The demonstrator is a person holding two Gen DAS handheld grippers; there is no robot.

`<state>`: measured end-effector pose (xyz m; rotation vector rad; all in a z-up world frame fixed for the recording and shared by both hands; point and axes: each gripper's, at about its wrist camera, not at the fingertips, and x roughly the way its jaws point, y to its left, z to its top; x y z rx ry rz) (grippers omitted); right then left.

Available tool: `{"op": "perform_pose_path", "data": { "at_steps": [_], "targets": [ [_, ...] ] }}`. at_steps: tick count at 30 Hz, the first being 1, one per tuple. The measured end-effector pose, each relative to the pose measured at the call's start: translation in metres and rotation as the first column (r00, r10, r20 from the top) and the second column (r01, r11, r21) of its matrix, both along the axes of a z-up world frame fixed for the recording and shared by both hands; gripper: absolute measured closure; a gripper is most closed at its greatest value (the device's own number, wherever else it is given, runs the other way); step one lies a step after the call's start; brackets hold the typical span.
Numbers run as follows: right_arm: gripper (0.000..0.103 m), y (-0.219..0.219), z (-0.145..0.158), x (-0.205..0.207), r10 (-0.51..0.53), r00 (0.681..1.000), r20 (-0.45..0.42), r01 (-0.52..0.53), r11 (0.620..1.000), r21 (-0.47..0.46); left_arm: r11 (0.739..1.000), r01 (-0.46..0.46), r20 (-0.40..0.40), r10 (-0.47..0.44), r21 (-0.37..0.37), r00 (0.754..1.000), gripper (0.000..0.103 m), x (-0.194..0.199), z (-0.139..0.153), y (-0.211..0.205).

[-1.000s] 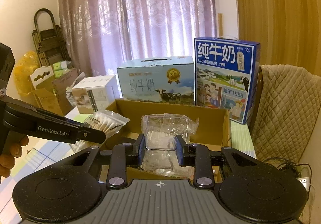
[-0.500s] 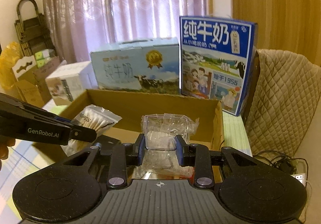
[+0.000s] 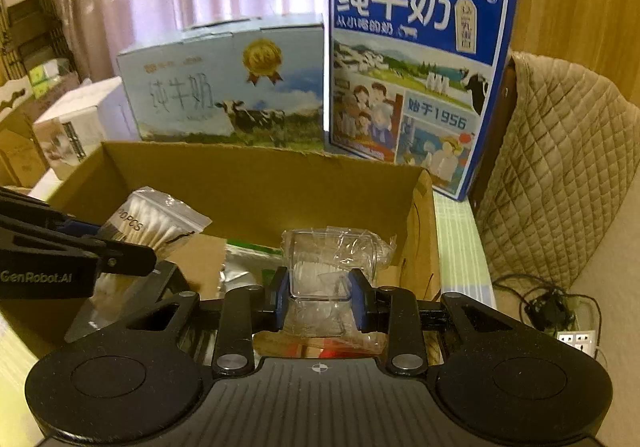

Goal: Organize objects
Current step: 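Carry the swab bag with the left tool while the right carries the clear bag to the box, then release the swab bag into the box while the right tool drops the clear bag in, then withdraw both open tools from the box back over the table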

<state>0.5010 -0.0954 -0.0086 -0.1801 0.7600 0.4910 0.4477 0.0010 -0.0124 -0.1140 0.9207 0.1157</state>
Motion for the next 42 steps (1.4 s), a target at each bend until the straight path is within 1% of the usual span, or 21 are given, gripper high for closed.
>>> {"op": "perform_pose_path", "data": {
  "at_steps": [2, 4, 5, 8, 14, 17, 19, 20, 21, 23, 25, 26, 28, 30, 32, 35, 42],
  "targets": [
    [0.073, 0.001, -0.001, 0.004, -0.017, 1.0, 0.005, 0.017, 1.0, 0.001, 1.0, 0.001, -0.005, -0.001, 0.0, 1.0, 0.083, 0.004, -0.003, 0.001],
    [0.063, 0.0, -0.002, 0.007, -0.04, 0.999, 0.016, 0.04, 0.999, 0.008, 1.0, 0.001, -0.011, -0.001, -0.002, 1.0, 0.083, 0.007, -0.005, 0.002],
    [0.055, -0.001, -0.001, 0.007, -0.041, 0.999, 0.017, 0.041, 0.999, 0.016, 1.0, 0.0, -0.013, 0.0, -0.004, 1.0, 0.083, 0.007, -0.006, 0.002],
    [0.047, -0.003, 0.001, 0.006, -0.041, 0.999, 0.025, 0.04, 0.999, 0.037, 1.0, 0.0, -0.018, 0.0, -0.006, 1.0, 0.083, 0.01, -0.009, 0.003],
    [0.044, -0.002, 0.001, 0.006, -0.034, 0.999, 0.01, 0.033, 0.998, 0.052, 1.0, -0.003, -0.026, 0.003, -0.008, 1.0, 0.083, 0.015, -0.013, 0.004],
    [0.044, -0.003, 0.0, 0.005, -0.036, 0.999, 0.001, 0.036, 0.998, 0.059, 1.0, -0.006, -0.031, 0.006, -0.008, 1.0, 0.081, 0.017, -0.015, 0.005],
    [0.044, -0.004, 0.0, 0.004, -0.038, 0.999, -0.002, 0.038, 0.997, 0.063, 1.0, -0.019, -0.029, 0.019, -0.007, 0.999, 0.077, 0.018, -0.015, 0.007],
    [0.044, -0.004, 0.0, 0.003, -0.038, 0.999, -0.004, 0.039, 0.997, 0.066, 1.0, -0.023, -0.027, 0.023, -0.01, 0.999, 0.068, 0.019, -0.014, 0.009],
    [0.044, -0.005, 0.0, 0.003, -0.038, 0.999, -0.005, 0.038, 0.997, 0.07, 0.999, -0.031, -0.021, 0.031, -0.008, 0.999, 0.053, 0.019, -0.014, 0.01],
    [0.042, -0.006, 0.001, 0.001, -0.036, 0.999, -0.011, 0.036, 0.996, 0.079, 0.999, -0.05, -0.009, 0.05, 0.011, 0.999, 0.038, 0.018, -0.011, 0.012],
    [0.041, -0.007, 0.002, -0.001, -0.038, 0.999, -0.015, 0.039, 0.996, 0.083, 0.998, -0.055, -0.009, 0.055, 0.017, 0.998, 0.031, 0.017, -0.01, 0.014],
    [0.04, -0.008, 0.002, -0.002, -0.041, 0.999, -0.017, 0.043, 0.996, 0.084, 0.998, -0.06, -0.012, 0.06, 0.017, 0.998, 0.028, 0.016, -0.009, 0.015],
    [0.039, -0.01, 0.003, -0.005, -0.045, 0.999, -0.019, 0.047, 0.995, 0.091, 0.998, -0.066, -0.01, 0.066, 0.014, 0.998, 0.027, 0.013, -0.008, 0.017],
    [0.037, -0.011, 0.005, -0.009, -0.048, 0.999, -0.02, 0.05, 0.994, 0.098, 0.997, -0.075, -0.016, 0.075, 0.014, 0.997, 0.02, 0.01, -0.007, 0.019],
    [0.035, -0.014, 0.008, -0.014, -0.052, 0.998, -0.02, 0.054, 0.993, 0.108, 0.997, -0.08, -0.011, 0.081, 0.012, 0.997, 0.02, 0.005, -0.005, 0.02],
    [0.033, -0.019, 0.012, -0.023, -0.054, 0.998, -0.019, 0.056, 0.989, 0.137, 0.996, -0.086, -0.013, 0.086, 0.009, 0.996, 0.016, -0.002, -0.001, 0.021],
    [0.03, -0.031, 0.03, -0.049, -0.07, 0.998, 0.002, 0.069, 0.981, 0.183, 0.996, -0.09, 0.018, 0.09, -0.002, 0.996, 0.013, -0.028, 0.019, 0.02]
  ]
}}
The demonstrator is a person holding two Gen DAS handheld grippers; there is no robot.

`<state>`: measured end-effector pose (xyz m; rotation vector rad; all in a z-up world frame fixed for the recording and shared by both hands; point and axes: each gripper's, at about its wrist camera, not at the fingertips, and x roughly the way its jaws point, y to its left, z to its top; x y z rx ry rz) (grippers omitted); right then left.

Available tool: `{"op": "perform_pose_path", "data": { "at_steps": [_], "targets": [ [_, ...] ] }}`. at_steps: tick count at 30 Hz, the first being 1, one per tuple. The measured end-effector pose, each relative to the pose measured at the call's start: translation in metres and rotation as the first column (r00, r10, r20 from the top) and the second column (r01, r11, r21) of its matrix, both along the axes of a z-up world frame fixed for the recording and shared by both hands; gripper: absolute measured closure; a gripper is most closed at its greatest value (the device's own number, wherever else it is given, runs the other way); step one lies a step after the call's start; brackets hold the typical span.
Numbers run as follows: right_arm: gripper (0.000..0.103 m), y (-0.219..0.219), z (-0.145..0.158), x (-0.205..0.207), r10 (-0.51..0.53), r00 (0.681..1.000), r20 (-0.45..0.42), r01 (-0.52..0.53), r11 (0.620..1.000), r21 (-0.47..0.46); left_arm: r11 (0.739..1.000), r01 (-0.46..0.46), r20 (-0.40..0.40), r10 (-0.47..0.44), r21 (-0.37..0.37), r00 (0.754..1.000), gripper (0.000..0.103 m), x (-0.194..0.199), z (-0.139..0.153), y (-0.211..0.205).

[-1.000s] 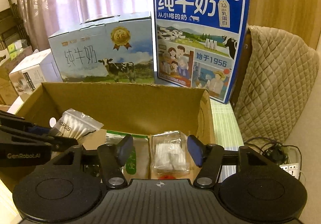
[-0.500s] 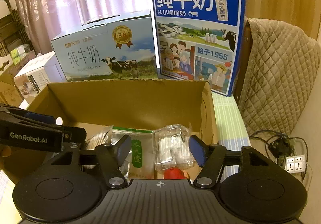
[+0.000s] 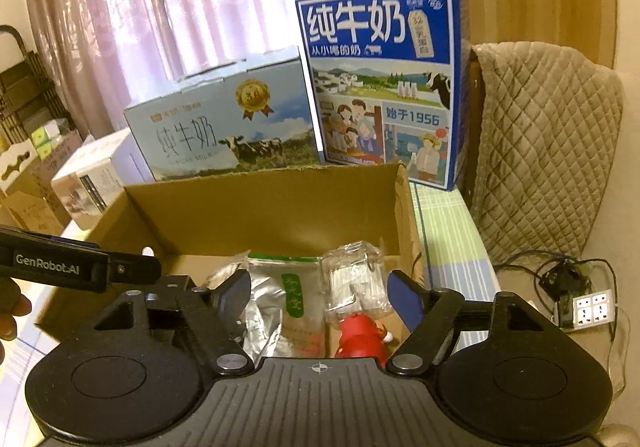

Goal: Organize objects
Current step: 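Withdraw both open tools from the box back over the table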

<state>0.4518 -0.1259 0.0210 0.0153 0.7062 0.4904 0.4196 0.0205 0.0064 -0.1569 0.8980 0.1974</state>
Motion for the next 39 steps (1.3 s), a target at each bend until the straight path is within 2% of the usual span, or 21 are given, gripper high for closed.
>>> {"op": "perform_pose_path", "data": {
  "at_steps": [17, 31, 39],
  "targets": [
    [0.027, -0.009, 0.044, -0.082, 0.042, 0.997, 0.058, -0.047, 0.996, 0.074, 0.999, -0.014, 0.101, 0.017, -0.033, 0.995, 0.01, -0.093, 0.051, -0.011],
    [0.026, -0.014, 0.051, -0.143, 0.058, 0.997, 0.04, -0.061, 0.995, 0.077, 0.999, 0.001, 0.112, 0.004, -0.046, 0.994, 0.01, -0.166, 0.06, -0.022],
    [0.026, -0.013, 0.046, -0.171, 0.054, 0.998, 0.015, -0.055, 0.996, 0.067, 0.999, 0.002, 0.102, 0.003, -0.05, 0.995, 0.01, -0.2, 0.057, -0.022]
  ]
}}
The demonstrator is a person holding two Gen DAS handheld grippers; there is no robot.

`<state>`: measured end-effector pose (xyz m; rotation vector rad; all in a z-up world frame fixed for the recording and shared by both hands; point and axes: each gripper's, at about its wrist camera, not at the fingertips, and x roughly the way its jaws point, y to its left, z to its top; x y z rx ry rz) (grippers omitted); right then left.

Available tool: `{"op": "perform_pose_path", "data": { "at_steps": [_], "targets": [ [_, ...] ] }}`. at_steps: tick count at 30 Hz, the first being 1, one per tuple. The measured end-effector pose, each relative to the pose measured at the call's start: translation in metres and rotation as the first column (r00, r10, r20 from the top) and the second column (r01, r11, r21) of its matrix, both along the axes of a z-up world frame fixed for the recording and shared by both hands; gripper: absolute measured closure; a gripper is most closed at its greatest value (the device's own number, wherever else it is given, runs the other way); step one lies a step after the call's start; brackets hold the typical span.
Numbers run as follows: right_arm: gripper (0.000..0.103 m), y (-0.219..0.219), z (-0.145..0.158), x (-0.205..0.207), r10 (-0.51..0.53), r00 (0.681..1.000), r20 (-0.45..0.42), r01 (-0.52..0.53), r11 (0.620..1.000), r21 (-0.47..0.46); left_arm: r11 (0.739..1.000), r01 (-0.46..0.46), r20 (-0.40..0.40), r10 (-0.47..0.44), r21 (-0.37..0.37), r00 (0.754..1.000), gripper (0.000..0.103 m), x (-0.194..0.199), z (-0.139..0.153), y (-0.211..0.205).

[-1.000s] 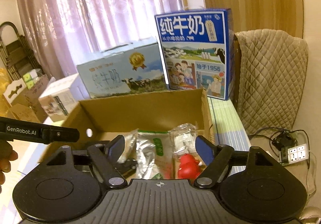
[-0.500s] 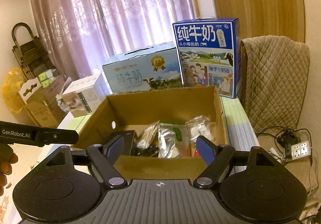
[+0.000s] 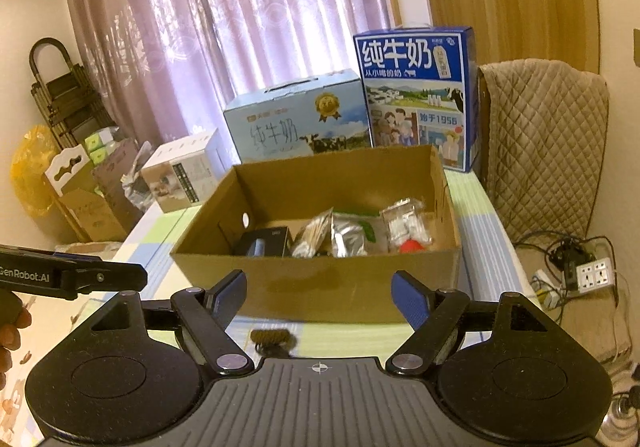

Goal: Organize objects
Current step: 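Withdraw both open tools from the box back over the table, then lower the left tool onto the white plug charger and grasp it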

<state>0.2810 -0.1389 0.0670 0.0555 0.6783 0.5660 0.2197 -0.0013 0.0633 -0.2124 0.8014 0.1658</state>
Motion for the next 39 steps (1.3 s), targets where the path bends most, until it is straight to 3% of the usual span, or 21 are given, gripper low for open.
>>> {"op": "perform_pose_path", "data": {
  "at_steps": [18, 39],
  "targets": [
    [0.026, 0.009, -0.051, -0.042, 0.014, 0.988, -0.153, -0.023, 0.998, -0.061, 0.999, -0.033, -0.14, 0.03, -0.021, 0.99, 0.01, -0.055, -0.05, 0.013],
    [0.026, 0.014, -0.093, -0.044, 0.002, 0.96, -0.281, -0.037, 0.992, -0.12, 0.998, 0.039, -0.243, -0.05, -0.05, 0.969, 0.011, -0.047, -0.101, -0.005]
  ]
}}
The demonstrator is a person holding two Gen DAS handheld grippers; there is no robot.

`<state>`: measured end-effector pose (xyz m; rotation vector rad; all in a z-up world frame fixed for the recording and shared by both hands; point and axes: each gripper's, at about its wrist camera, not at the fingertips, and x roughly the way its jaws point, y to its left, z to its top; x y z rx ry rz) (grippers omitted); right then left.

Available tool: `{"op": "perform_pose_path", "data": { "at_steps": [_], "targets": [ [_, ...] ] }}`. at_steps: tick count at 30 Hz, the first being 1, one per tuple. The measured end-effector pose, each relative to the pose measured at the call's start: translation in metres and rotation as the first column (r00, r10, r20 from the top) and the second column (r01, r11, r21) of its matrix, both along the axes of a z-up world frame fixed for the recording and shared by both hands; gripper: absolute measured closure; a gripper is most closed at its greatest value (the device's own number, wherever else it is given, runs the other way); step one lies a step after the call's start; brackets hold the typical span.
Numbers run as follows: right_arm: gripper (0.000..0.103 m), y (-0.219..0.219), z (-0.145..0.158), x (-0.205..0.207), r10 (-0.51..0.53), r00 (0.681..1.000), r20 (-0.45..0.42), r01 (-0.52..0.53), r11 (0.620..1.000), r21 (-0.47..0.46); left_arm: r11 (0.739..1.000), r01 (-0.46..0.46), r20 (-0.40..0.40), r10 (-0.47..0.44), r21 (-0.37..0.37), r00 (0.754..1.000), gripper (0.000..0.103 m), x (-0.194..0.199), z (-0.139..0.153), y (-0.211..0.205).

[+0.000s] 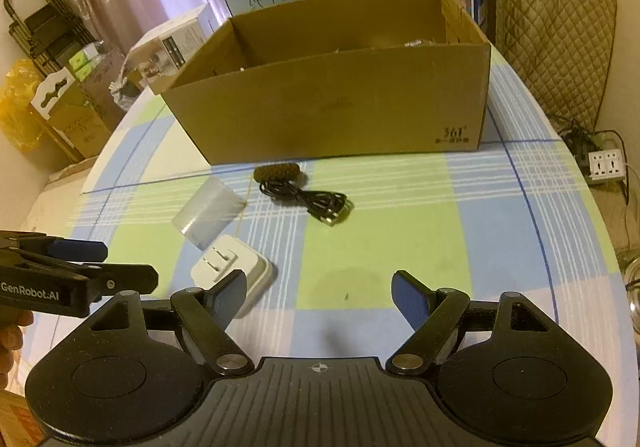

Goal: Organize objects
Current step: 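Lower the left tool onto the white plug charger and grasp it, then grasp the black cable with the right tool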

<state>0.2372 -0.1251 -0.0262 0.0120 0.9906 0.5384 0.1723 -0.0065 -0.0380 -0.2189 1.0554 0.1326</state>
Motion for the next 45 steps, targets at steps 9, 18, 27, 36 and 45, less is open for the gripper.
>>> {"op": "perform_pose_path", "data": {
  "at_steps": [9, 18, 27, 36, 45],
  "targets": [
    [0.026, -0.014, -0.009, 0.009, -0.028, 0.999, -0.026, 0.027, 1.0, -0.012, 0.999, 0.042, -0.05, -0.041, 0.005, 0.998, 0.011, 0.019, -0.028, -0.015],
    [0.026, -0.029, -0.016, 0.019, -0.062, 0.997, -0.053, 0.061, 0.998, -0.018, 0.996, 0.083, -0.073, -0.08, 0.029, 0.994, 0.011, 0.038, -0.054, -0.024],
    [0.026, -0.043, -0.023, 0.032, -0.082, 0.994, -0.074, 0.081, 0.997, -0.018, 0.994, 0.093, -0.106, -0.087, 0.056, 0.991, 0.017, 0.057, -0.071, -0.03],
    [0.026, -0.047, -0.026, 0.039, -0.077, 0.993, -0.085, 0.076, 0.997, -0.016, 0.993, 0.085, -0.122, -0.075, 0.084, 0.99, 0.032, 0.068, -0.08, -0.034],
    [0.026, -0.041, -0.031, 0.044, -0.039, 0.995, -0.096, 0.038, 0.999, -0.012, 0.987, 0.103, -0.095, -0.092, 0.121, 0.991, 0.042, 0.065, -0.079, -0.043]
  ]
}}
